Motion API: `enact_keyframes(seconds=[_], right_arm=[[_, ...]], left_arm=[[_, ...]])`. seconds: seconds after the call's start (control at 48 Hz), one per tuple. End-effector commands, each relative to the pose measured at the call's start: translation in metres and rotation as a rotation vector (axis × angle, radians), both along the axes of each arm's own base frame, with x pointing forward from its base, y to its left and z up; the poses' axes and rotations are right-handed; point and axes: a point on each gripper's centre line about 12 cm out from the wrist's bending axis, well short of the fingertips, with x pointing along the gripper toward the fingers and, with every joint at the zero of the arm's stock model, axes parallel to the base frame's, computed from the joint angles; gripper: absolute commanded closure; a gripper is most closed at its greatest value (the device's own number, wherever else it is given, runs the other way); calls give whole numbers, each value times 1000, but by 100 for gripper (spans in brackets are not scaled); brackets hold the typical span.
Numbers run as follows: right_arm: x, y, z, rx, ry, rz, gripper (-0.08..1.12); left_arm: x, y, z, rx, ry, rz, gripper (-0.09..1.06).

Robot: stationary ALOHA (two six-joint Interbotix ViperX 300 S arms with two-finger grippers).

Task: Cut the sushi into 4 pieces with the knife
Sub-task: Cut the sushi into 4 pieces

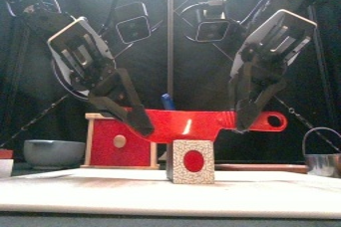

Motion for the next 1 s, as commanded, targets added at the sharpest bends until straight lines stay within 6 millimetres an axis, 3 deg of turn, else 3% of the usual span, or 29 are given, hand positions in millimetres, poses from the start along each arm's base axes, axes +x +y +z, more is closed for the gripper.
enact_keyframes(seconds=[0.021,1.0], right_arm=[[2,-1,8,0,-20,-2,78],[5,-1,0,-4,-2,1,78]], left_arm=[[-1,-8,1,1,0,-21,69],[-1,-9,-7,3,29,-24,69]])
